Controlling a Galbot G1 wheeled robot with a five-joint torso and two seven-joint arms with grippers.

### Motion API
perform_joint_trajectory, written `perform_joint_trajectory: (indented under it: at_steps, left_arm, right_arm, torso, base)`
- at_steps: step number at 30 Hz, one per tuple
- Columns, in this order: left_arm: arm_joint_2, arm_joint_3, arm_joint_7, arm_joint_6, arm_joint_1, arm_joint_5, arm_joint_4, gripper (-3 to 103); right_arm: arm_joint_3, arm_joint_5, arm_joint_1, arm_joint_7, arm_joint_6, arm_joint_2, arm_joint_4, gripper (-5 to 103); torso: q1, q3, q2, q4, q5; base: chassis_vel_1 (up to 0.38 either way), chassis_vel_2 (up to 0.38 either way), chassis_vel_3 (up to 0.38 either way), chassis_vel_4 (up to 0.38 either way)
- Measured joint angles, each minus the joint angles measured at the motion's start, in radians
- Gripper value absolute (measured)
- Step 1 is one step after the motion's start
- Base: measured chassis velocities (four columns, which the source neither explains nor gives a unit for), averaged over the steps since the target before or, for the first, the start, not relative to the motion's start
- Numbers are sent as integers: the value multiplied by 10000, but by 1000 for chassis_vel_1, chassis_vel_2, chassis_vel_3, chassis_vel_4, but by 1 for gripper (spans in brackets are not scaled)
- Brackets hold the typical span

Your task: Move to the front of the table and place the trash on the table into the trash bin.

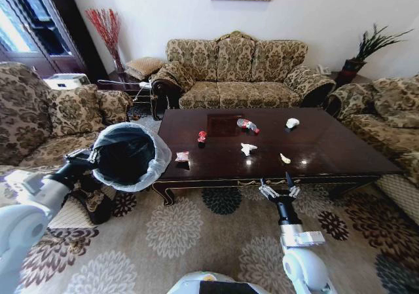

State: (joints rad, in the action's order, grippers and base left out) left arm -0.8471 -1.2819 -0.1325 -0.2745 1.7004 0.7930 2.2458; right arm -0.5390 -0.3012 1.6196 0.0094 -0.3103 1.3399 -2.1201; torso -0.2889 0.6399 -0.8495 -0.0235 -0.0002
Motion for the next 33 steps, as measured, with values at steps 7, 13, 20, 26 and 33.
perform_joint_trajectory:
  at_steps: [7,13,20,26,33]
  left_arm:
    - [-1,0,0,0,0,0,0,3]
    - [-1,-1,0,0,0,0,0,3]
    - [-1,-1,0,0,0,0,0,3]
    - [-1,0,0,0,0,0,0,3]
    - [-1,-1,0,0,0,0,0,3]
  right_arm:
    - [-1,-3,0,-3,5,0,-1,100]
    - [-1,-6,1,-4,9,-1,-3,100]
    - [-2,-9,1,-5,11,0,-4,100]
    - [-2,-11,1,-4,11,0,-3,100]
    - [-2,-11,1,-4,11,0,-4,100]
  torso:
    - [0,0,0,3,1]
    - [0,0,0,2,1]
    - [0,0,0,2,1]
    - [0,0,0,2,1]
    - [0,0,0,2,1]
  base:
    - [0,0,0,0]
    - [0,0,0,0]
    - [0,0,0,0]
    - [0,0,0,0]
    - [0,0,0,0]
